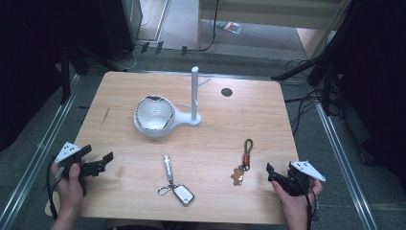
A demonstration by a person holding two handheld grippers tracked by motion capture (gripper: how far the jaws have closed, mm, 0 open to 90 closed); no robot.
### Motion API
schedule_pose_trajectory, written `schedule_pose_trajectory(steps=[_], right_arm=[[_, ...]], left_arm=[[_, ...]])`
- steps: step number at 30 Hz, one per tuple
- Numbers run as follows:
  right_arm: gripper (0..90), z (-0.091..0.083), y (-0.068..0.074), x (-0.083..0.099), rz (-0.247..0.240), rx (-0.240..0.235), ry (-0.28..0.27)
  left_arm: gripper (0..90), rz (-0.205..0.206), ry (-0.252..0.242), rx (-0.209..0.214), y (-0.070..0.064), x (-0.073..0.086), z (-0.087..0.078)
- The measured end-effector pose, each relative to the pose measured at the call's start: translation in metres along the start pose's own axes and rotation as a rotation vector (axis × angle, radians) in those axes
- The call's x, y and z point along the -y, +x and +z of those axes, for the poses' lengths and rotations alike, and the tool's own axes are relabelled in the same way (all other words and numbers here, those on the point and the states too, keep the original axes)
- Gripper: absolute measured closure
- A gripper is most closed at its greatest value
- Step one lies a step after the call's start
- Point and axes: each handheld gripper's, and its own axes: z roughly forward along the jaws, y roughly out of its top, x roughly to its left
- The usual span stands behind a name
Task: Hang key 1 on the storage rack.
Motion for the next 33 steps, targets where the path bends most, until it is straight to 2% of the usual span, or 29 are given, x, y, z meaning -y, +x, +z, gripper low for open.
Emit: schedule_pose_trajectory(steps=[3, 6, 8, 11, 12, 15, 20, 23, 28, 29, 30, 31, 33], right_arm=[[13.1, -0.002, 0.004, -0.006, 0.017, -0.013, -0.007], [13.4, -0.008, 0.013, -0.015, -0.019, -0.03, -0.016], [13.7, -0.008, 0.014, -0.016, -0.015, -0.027, -0.009], [17.1, -0.007, 0.02, -0.019, -0.023, -0.021, 0.017], [19.1, -0.005, 0.023, -0.02, -0.044, -0.018, 0.033], [19.8, -0.004, 0.026, -0.022, -0.054, -0.038, 0.057], [22.0, -0.004, 0.032, -0.025, -0.081, -0.032, 0.091], [23.2, -0.003, 0.033, -0.027, -0.089, -0.03, 0.106], [25.1, 0.0, 0.036, -0.032, -0.1, -0.027, 0.158], [25.6, 0.001, 0.038, -0.034, -0.116, -0.026, 0.183], [25.6, 0.001, 0.038, -0.034, -0.116, -0.026, 0.183], [26.0, 0.002, 0.039, -0.036, -0.12, -0.031, 0.208], [26.3, 0.003, 0.039, -0.037, -0.125, -0.033, 0.217]], left_arm=[[1.1, 0.005, 0.003, 0.001, 0.0, 0.0, 0.0], [1.1, 0.004, 0.001, -0.001, 0.0, 0.0, 0.0], [1.1, 0.004, 0.0, 0.0, 0.0, 0.0, 0.0], [1.1, 0.0, 0.0, 0.001, 0.0, 0.0, 0.001], [1.1, 0.0, 0.001, 0.001, 0.0, 0.0, 0.001], [1.1, 0.0, -0.001, 0.001, 0.0, 0.0, 0.0], [1.1, -0.001, -0.001, 0.003, 0.0, 0.0, 0.0], [1.1, -0.003, -0.004, 0.003, 0.0, 0.0, 0.0], [1.1, -0.009, -0.009, 0.006, 0.001, 0.0, 0.0], [1.1, -0.011, -0.011, 0.005, 0.001, 0.0, 0.0], [1.1, -0.011, -0.011, 0.005, 0.001, 0.0, 0.0], [1.1, -0.011, -0.011, 0.005, 0.001, 0.0, 0.0], [1.1, -0.011, -0.011, 0.005, 0.001, 0.0, 0.0]])
